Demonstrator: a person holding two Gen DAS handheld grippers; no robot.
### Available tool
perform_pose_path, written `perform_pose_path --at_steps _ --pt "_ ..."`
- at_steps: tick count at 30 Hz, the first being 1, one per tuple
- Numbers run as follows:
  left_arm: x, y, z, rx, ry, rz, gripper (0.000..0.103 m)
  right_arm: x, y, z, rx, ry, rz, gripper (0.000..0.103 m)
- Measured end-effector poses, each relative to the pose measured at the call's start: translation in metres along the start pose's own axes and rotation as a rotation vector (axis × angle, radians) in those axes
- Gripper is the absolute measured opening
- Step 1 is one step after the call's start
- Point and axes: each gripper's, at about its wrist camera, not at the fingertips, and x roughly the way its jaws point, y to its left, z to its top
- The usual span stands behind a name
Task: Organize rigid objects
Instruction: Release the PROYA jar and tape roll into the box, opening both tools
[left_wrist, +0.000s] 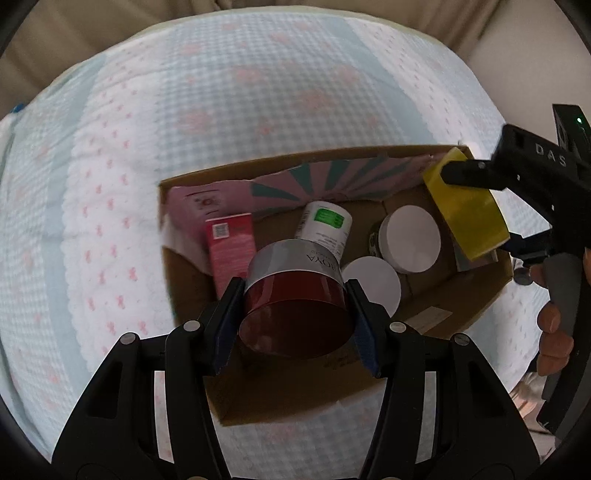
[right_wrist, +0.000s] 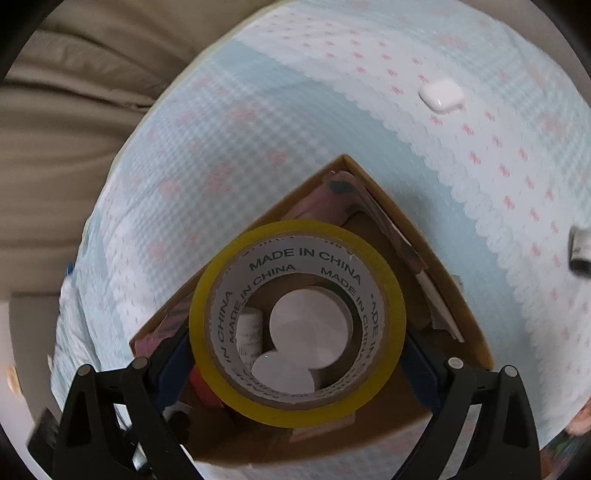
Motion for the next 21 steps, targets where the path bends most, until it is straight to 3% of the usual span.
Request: perform_pose_path --at_steps 5,6,7,8,14,21 --pt "0.008 -0.014 0.003 0.053 0.033 0.002 0.052 0.007 -0.007 0.001 0.045 -0.011 -0.012 0.096" --pt "0.010 -0.016 0.003 0.062 0.042 0.004 0.059 0.007 -0.010 0.001 0.061 -0.013 -0.019 0.097" --pt "0.008 -0.018 0.002 0.066 0.037 0.002 0.088 0.008 -0.011 0.001 0.073 -0.004 -0.038 0.097" --pt "0.006 -0.019 0.001 0.070 0.026 -0.002 0.103 0.008 -0.012 0.002 0.076 0.000 -0.048 0.100" --pt "-0.003 -0.021 -0.002 0.061 0.000 -0.007 0.103 -0.003 -0.006 0.002 -0.013 -0.059 -0.061 0.103" --pt "-0.018 -0.015 -0.009 0.025 -0.015 0.004 0.103 -0.014 -0.007 -0.008 -0.045 -0.047 -0.037 0.103"
